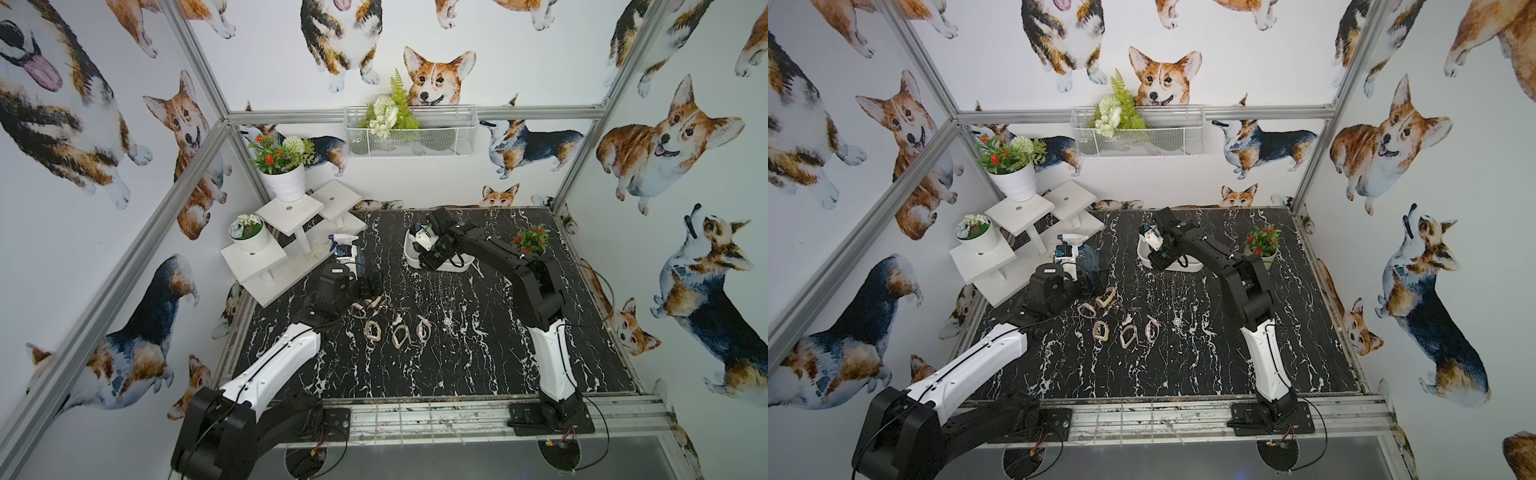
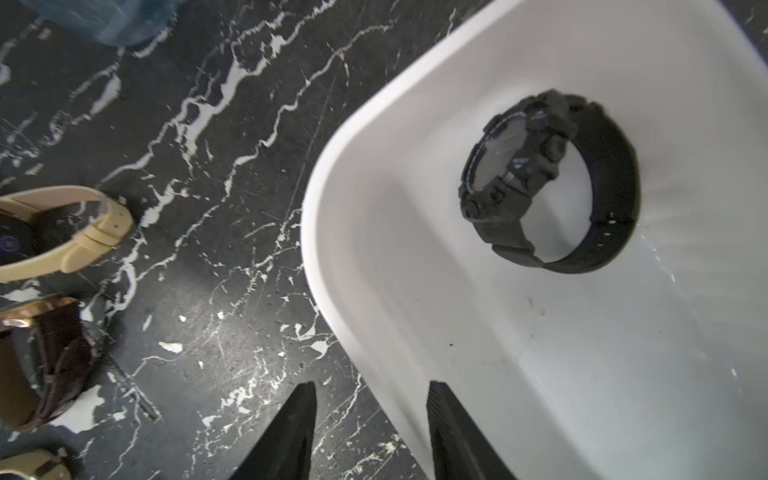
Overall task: Put the watch into the storage box
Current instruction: Move the storage box to the center of the board.
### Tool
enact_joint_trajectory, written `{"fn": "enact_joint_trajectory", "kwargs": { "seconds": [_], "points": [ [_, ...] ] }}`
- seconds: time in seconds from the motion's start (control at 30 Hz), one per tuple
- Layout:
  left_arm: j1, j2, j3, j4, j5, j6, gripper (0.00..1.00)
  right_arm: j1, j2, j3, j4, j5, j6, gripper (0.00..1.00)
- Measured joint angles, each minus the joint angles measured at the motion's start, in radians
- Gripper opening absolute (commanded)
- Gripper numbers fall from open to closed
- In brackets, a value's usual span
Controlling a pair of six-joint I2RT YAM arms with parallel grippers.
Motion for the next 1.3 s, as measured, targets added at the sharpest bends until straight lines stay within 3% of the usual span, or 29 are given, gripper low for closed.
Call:
{"fn": "enact_joint_trajectory", "kwargs": {
  "seconds": [0.17, 0.43, 0.57, 1.1, 1.23, 1.3],
  "points": [
    [0.0, 0.005, 0.0, 0.001, 0.0, 0.0, 1.0, 0.012, 0.021, 0.019, -0.01, 0.049, -0.037, 0.47],
    [0.0, 0.021, 0.002, -0.003, -0.001, 0.002, 1.0, 0.012, 0.045, 0.044, -0.022, 0.065, -0.098, 0.22],
    [0.0, 0.021, 0.008, -0.006, -0.004, 0.005, 1.0, 0.013, 0.045, 0.045, -0.027, 0.062, -0.097, 0.16],
    [0.0, 0.014, 0.008, -0.006, -0.004, 0.008, 1.0, 0.083, -0.108, -0.2, 0.008, -0.024, -0.172, 0.08],
    [0.0, 0.014, 0.008, -0.006, -0.004, 0.008, 1.0, 0.114, -0.153, -0.272, 0.03, -0.054, -0.216, 0.09],
    [0.0, 0.014, 0.008, -0.007, -0.004, 0.008, 1.0, 0.123, -0.157, -0.283, 0.036, -0.058, -0.227, 0.15]
  ]
}}
